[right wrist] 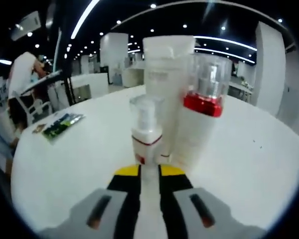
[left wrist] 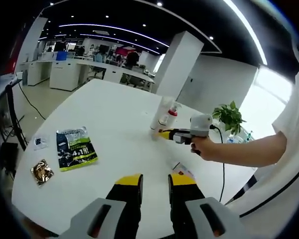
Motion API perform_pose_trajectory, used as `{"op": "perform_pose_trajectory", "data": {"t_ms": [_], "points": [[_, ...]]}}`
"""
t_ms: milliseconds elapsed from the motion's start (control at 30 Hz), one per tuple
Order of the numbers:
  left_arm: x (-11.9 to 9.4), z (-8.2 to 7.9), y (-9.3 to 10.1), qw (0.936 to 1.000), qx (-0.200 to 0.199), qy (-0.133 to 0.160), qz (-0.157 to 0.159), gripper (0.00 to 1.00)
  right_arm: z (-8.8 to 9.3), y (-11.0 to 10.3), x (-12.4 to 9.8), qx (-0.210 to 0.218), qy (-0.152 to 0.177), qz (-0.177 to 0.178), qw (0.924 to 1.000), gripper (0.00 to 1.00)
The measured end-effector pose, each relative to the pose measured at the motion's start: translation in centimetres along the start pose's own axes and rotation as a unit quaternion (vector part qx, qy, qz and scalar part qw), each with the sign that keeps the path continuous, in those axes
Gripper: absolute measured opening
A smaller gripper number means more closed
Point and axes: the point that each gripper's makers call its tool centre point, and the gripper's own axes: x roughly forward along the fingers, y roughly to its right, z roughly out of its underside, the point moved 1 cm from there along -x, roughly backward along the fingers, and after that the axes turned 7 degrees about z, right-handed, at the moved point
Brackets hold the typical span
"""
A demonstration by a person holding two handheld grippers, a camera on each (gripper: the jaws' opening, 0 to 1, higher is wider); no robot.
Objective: Arrange the skincare products in the storage area until every visible bottle or jar stands upright without overlapping.
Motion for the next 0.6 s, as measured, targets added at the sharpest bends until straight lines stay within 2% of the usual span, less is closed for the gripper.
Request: {"op": "perform_pose_trajectory", "data": {"t_ms": [67,267,467,600], "points": [[-0.1,0.0,0.1,1.0000,0.000,0.002,0.001,0.21,-0.1,0.1,-0.1,0.013,0.002,-0.002,0.9999,0.13],[-0.6,0.0,0.3,1.0000,0.000,0.008,0.000,0.21,0.0,0.0,-0.6,0.016,-0.003,0.000,0.9999,0.15],[-0.9,0.5,0.7,0.9998,-0.003,0.017,0.003,0.21,0.7,-1.2,-2.4,0.029,-0.008,-0.010,0.9995,0.17],[-1.0,0.9,0.9,0.9997,-0.008,0.021,0.005,0.21,1.0,-2.9,-4.4,0.039,-0.014,-0.022,0.9989,0.19]]}}
